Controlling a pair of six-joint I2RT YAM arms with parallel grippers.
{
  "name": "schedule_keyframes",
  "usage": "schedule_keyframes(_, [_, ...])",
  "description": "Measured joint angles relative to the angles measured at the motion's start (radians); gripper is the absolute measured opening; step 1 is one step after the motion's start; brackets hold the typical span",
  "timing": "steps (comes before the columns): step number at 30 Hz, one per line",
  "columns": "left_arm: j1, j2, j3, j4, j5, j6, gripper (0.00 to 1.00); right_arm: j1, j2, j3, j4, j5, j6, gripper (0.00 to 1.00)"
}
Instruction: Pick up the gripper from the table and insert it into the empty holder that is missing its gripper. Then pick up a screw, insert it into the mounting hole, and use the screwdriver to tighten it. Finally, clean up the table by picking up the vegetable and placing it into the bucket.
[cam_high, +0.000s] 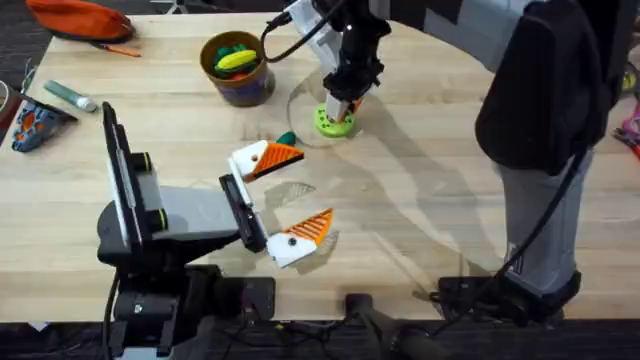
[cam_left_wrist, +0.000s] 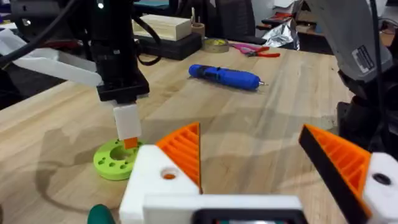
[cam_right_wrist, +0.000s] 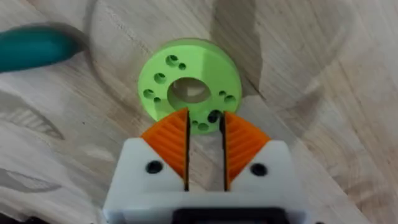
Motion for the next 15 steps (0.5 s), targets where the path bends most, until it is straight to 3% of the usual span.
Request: schedule_keyframes(15, [0.000,0.000,0.000,0.000,0.000,0.000,0.986,0.000,0.000,0.000,0.014,0.003,0.000,0.203])
